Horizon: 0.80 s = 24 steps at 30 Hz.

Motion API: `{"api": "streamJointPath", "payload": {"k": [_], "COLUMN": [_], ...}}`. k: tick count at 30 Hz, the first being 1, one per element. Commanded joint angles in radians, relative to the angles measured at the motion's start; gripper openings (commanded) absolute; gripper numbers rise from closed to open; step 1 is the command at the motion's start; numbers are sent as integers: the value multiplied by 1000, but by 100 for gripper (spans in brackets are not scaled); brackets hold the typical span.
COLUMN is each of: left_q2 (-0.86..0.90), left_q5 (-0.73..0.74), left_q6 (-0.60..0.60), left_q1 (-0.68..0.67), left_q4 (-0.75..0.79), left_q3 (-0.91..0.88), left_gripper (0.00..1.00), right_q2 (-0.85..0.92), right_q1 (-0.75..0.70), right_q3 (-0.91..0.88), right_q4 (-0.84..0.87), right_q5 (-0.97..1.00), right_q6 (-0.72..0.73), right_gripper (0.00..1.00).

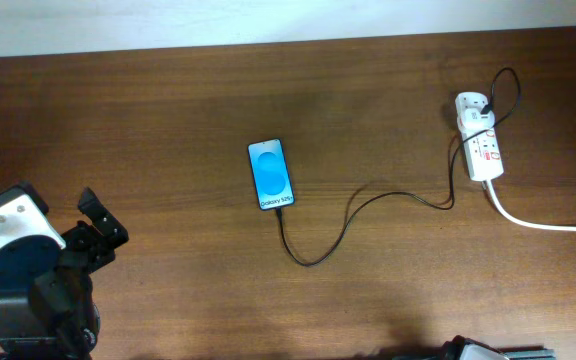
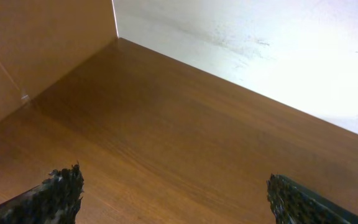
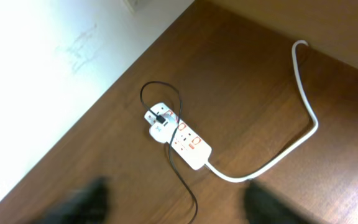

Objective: Plug charger to phone and switch on socket

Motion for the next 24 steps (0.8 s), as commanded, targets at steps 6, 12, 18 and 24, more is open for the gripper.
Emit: {"api": "streamJointPath", "payload": {"k": [6,12,18,24], "left_q2": [-6,-6,-6,-6], "left_q5": [-14,-14,-14,-14], "left_q6": [-10,-10,-10,-10], "left_q1": [4,4,4,4], "left_q4": [2,2,2,2], "left_q3": [-7,-7,-7,-7], "left_gripper": [99,99,99,99], "right_q2": [-7,35,-90,-312], "right_q1": [0,0,37,282], "right_q3": [3,3,2,-66], "right_q4": [-21,-21,-25,-24], "right_q5": [-3,-3,-3,79], "right_q6": [-11,-11,-11,-69], "right_gripper": [99,99,99,99]}}
